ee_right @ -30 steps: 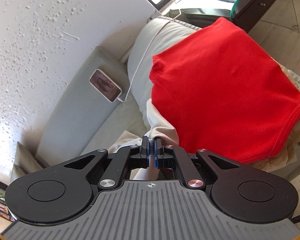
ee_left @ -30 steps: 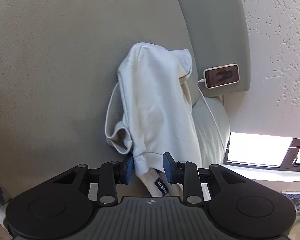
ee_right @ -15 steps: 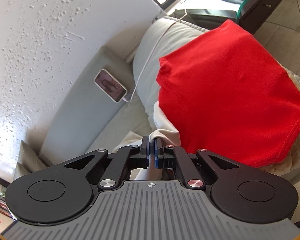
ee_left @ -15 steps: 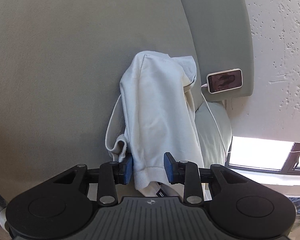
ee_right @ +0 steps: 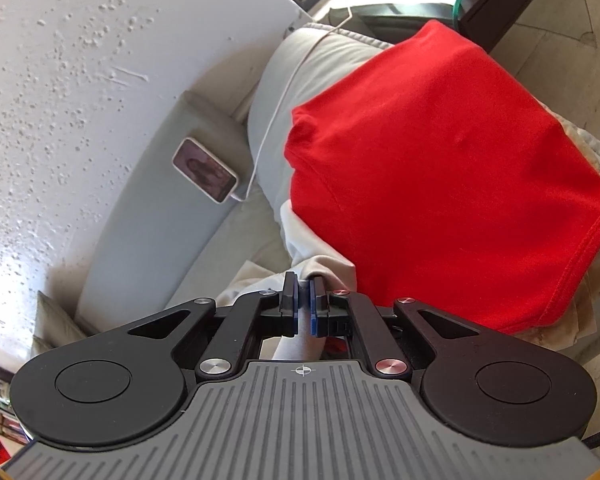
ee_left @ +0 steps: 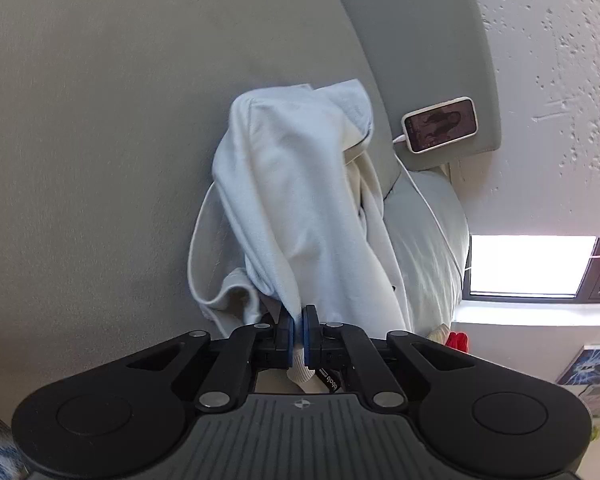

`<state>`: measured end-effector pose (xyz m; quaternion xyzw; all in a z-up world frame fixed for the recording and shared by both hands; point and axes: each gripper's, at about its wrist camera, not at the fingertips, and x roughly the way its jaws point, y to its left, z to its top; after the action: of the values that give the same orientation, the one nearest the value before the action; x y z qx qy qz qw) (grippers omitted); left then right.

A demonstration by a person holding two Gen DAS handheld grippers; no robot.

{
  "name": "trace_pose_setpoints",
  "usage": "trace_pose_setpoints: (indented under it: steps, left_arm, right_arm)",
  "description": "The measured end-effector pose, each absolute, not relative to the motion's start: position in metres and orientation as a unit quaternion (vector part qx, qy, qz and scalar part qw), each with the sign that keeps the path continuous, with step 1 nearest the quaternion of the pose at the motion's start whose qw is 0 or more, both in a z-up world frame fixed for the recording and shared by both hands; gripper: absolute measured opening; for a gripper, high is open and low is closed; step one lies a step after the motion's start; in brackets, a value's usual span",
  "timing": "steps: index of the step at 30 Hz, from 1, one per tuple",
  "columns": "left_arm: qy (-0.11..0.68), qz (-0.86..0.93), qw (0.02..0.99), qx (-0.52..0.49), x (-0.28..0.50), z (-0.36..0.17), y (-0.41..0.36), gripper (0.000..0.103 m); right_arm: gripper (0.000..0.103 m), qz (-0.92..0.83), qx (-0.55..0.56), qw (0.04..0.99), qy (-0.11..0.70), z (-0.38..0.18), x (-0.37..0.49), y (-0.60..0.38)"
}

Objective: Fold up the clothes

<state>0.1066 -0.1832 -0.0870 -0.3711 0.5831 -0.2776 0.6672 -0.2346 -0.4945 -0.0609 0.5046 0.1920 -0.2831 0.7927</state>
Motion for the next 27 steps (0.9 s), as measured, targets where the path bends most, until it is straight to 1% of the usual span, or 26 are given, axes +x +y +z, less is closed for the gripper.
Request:
trace_pose_setpoints:
  steps: [3,6,9,13,15,17,19,22,24,25,27]
  left_arm:
    - [0.552,-0.3,0.682,-0.374,0.105,-0.056,-0.171,0.0]
    - [0.507,-0.319,0.693,-0.402,0.103,-0.019,-0.144,0.0]
    - [0.448,-0.333,0.71,-0.429,0.102,0.021,-0.119,0.0]
    - [0.347,-0.365,0.736,-0.452,0.099,0.093,-0.089,0.0]
    - [0.284,-0.389,0.751,-0.451,0.09,0.136,-0.077,0.0]
    - [0.21,-0.416,0.762,-0.448,0.074,0.18,-0.063,0.0]
    - [0.131,-0.44,0.771,-0.44,0.052,0.222,-0.048,0.0]
    - [0.032,-0.46,0.782,-0.419,0.019,0.271,-0.031,0.0]
    - [-0.004,-0.446,0.803,-0.394,0.002,0.293,-0.026,0.0]
    - [-0.004,-0.443,0.806,-0.393,-0.003,0.3,-0.024,0.0]
    - [-0.004,-0.449,0.8,-0.399,-0.012,0.306,-0.015,0.0]
  right_arm:
    - [0.006,-0.281,0.506,0.792,0.192,-0.06,-0.233,-0.496]
    - [0.006,-0.274,0.508,0.793,0.193,-0.055,-0.229,-0.497]
    - [0.005,-0.257,0.508,0.799,0.192,-0.045,-0.22,-0.495]
    - [0.005,-0.197,0.536,0.805,0.162,-0.018,-0.203,-0.491]
    - [0.004,-0.164,0.542,0.812,0.138,0.007,-0.195,-0.488]
    - [0.004,-0.133,0.527,0.834,0.096,0.047,-0.194,-0.478]
    - [0.004,-0.098,0.49,0.865,0.037,0.097,-0.202,-0.462]
    - [0.004,-0.058,0.41,0.908,-0.056,0.17,-0.224,-0.429]
    - [0.004,-0.04,0.355,0.927,-0.117,0.209,-0.241,-0.407]
    - [0.004,-0.034,0.33,0.934,-0.13,0.224,-0.246,-0.398]
    - [0.004,-0.026,0.32,0.939,-0.122,0.245,-0.247,-0.391]
